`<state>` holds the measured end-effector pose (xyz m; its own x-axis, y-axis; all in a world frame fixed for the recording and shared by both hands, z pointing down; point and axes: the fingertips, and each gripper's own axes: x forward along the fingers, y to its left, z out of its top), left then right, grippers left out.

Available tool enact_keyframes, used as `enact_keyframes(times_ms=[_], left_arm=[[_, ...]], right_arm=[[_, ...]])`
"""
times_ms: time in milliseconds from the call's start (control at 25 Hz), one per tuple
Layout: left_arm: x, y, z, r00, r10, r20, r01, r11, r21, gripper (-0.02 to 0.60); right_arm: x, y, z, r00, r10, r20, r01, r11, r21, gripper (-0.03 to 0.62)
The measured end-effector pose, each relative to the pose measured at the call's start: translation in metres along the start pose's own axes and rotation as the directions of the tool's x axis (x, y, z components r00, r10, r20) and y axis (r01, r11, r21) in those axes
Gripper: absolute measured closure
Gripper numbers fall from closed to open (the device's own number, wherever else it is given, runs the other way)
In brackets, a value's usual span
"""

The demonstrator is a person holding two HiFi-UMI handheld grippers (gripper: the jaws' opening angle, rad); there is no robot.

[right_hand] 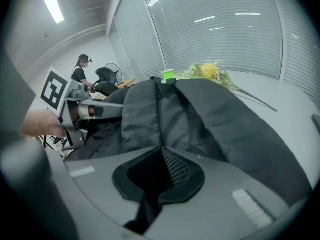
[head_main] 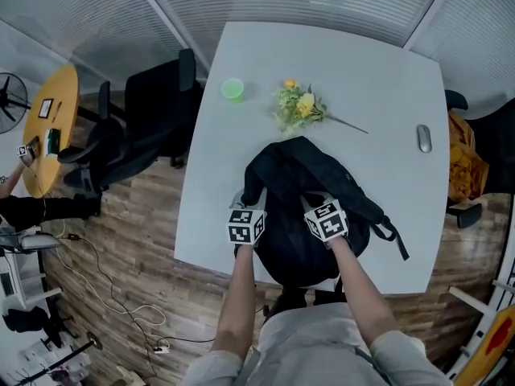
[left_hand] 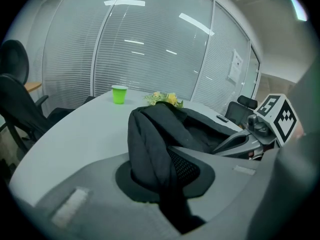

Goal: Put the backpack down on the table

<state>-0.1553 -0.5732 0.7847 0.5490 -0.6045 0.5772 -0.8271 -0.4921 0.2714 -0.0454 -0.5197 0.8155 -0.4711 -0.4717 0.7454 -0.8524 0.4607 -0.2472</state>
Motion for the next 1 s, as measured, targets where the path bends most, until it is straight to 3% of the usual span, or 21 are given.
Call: enact_keyframes(times_ms=[440,720,920,1000], left_arm=[[0.019,0.016,-0.023,0.994,0.012,-0.109,-0.018,0.998,-0.054,0.503],[0.012,0.014,-0.015,0.995,0.034,-0.091,-0.037,0.999,-0.026,0.472],[-0.008,0.013,0.004,0.997,0.063,-0.044,-0.063,0.998,-0.001,0.399],[-0.015,0.016,0.003,0.996,0.084,-0.041,-0.084,0.996,0.005,0.397]], right_arm=[[0.004,-0.002,0.001,1.000,0.010,-0.002,-0.010,1.000,0.016,0.595],[-0.002,-0.001,0.005,1.000,0.015,-0.002,-0.015,0.999,0.034,0.595],[-0.038,-0.003,0.032,0.994,-0.024,0.111,0.018,0.998,0.056,0.595],[-0.051,-0.002,0.038,0.990,-0.031,0.136,0.025,0.999,0.046,0.595]])
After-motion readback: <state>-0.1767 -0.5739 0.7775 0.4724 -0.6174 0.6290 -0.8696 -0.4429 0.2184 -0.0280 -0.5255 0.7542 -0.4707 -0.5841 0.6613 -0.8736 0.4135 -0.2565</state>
